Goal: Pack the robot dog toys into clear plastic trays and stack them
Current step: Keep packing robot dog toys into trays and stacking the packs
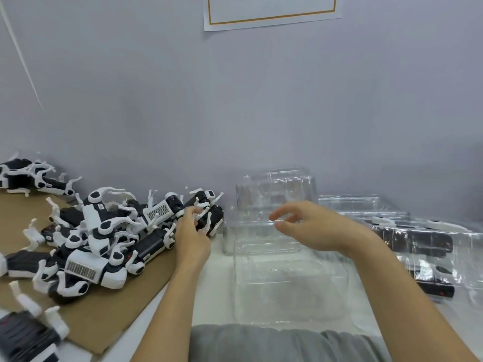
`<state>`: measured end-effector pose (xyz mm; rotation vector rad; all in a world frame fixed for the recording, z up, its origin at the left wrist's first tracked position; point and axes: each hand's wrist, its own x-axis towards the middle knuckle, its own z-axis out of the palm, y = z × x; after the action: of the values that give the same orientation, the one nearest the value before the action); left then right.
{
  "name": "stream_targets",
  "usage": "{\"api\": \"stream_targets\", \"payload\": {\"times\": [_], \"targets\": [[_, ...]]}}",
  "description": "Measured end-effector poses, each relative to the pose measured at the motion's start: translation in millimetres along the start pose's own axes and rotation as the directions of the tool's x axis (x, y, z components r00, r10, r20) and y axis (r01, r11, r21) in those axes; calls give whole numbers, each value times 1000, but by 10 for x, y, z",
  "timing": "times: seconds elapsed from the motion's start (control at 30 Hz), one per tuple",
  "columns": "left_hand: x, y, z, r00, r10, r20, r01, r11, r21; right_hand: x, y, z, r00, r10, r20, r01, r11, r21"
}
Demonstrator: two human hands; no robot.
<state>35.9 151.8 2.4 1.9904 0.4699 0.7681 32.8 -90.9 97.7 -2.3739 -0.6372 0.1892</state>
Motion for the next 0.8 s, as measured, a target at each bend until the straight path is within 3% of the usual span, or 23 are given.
{"api": "stream_targets", "payload": {"times": [0.23,0.4,0.57,0.8], "targets": [[73,172,-150,947,-68,-314,39,994,-97,15,14,4,1000,0,-6,0,1000,-5],[134,413,-339,925,-39,-379,-5,993,-115,28,16,8,1000,-15,-18,15,1000,-10],[101,699,-527,877,138,-460,-145,989,20,30,-6,27,999,-35,-33,34,999,-33],[77,958,-667,848,275,-454,-264,960,89,40,-80,69,989,-89,-114,92,996,23]]}}
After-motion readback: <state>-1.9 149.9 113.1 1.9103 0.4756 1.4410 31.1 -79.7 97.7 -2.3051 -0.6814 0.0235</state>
